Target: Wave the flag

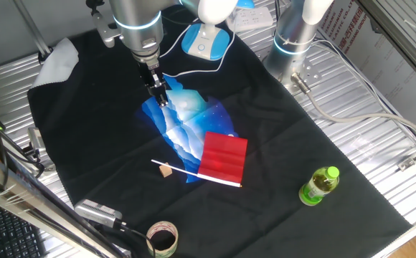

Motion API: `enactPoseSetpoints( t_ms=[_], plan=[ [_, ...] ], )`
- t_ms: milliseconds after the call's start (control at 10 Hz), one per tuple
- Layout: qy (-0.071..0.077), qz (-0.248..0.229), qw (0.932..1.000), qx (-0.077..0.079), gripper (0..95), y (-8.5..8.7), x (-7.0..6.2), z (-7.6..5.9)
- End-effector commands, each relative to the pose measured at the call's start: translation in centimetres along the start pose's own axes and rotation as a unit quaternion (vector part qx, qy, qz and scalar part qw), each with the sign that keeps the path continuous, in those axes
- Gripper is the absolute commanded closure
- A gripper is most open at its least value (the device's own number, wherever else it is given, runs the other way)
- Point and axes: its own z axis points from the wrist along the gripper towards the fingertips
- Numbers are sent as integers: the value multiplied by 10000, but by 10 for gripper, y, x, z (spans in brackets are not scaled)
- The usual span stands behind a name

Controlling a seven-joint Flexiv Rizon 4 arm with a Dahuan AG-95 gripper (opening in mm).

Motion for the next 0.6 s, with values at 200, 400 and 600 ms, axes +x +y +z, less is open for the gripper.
enactPoseSetpoints(
  t_ms=[200, 400, 600],
  plan=[
    [-168, -570, 9982, -93, 950, 0, 0, 0],
    [-165, -529, 9983, -163, 950, 0, 0, 0],
    [-170, -522, 9984, -143, 950, 0, 0, 0]
  ],
)
